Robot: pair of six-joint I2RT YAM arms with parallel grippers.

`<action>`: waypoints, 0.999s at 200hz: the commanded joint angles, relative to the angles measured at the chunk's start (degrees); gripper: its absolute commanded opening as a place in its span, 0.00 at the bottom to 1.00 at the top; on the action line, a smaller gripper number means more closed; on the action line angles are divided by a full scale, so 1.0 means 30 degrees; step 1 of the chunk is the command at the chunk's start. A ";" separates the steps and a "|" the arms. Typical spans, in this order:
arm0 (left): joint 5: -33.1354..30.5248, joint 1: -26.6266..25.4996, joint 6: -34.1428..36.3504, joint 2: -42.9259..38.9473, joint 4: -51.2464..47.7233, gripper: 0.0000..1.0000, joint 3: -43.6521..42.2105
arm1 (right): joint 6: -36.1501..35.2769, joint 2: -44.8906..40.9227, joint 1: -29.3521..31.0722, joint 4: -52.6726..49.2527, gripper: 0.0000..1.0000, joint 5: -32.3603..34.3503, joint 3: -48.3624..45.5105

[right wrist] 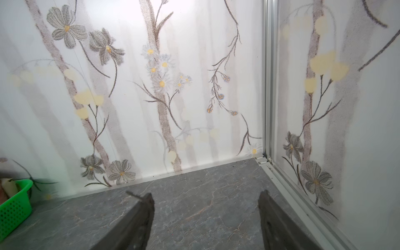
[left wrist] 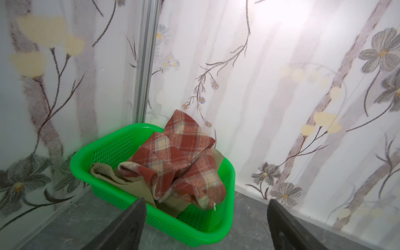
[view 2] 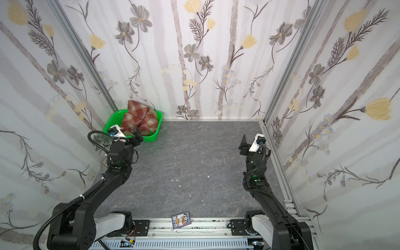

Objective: Fold and stack the skirts
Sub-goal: 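Reach the left gripper into the green basket and grasp the plaid skirt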

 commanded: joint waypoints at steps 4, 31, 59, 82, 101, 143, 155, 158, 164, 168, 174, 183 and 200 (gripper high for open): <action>0.0074 -0.0002 -0.1278 0.0544 -0.7421 0.88 0.3920 | 0.2188 -0.0532 0.0434 -0.2960 0.75 -0.0649 0.0110; -0.0457 0.0126 -0.1317 0.1059 -0.7831 0.89 0.6020 | 0.3825 -0.0577 0.1086 -0.3873 0.75 -0.1218 0.0245; 0.0132 0.0949 -0.1584 0.3268 -0.9046 0.90 0.8319 | 0.4667 -0.0007 0.2074 -0.3414 0.76 -0.1798 0.0360; 0.1611 0.1791 -0.1788 0.6303 -1.1503 0.90 1.1347 | 0.4847 0.0792 0.2688 -0.4053 0.76 -0.2058 0.1301; 0.2524 0.2234 -0.1851 0.8701 -1.2660 0.87 1.3721 | 0.4700 0.1203 0.3174 -0.4657 0.77 -0.2128 0.1942; 0.3976 0.2693 -0.1825 1.3361 -1.4230 0.83 1.7868 | 0.4947 0.1514 0.3582 -0.4723 0.78 -0.2128 0.2268; 0.3954 0.2722 -0.1578 1.4619 -1.4564 0.82 1.9044 | 0.5081 0.1418 0.3613 -0.4914 0.79 -0.2019 0.2421; 0.3879 0.2722 -0.1534 1.4924 -1.4657 0.82 1.9303 | 0.5116 0.1400 0.3635 -0.4958 0.80 -0.2012 0.2440; 0.3785 0.2754 -0.1406 1.5602 -1.4741 0.82 1.9771 | 0.5176 0.1334 0.3627 -0.4991 0.80 -0.1984 0.2469; 0.3682 0.2794 -0.1275 1.6067 -1.4745 0.82 2.0046 | 0.5220 0.1277 0.3641 -0.4979 0.81 -0.1954 0.2475; 0.3613 0.2857 -0.1046 1.6791 -1.4760 0.80 2.0578 | 0.5313 0.1197 0.3642 -0.4943 0.81 -0.1874 0.2467; 0.3579 0.3019 -0.0880 1.7771 -1.4909 0.78 2.1304 | 0.5364 0.1125 0.3642 -0.4805 0.82 -0.1807 0.2438; 0.3619 0.3221 -0.0866 1.8975 -1.5065 0.74 2.2306 | 0.5360 0.0977 0.3639 -0.5008 0.83 -0.1572 0.2548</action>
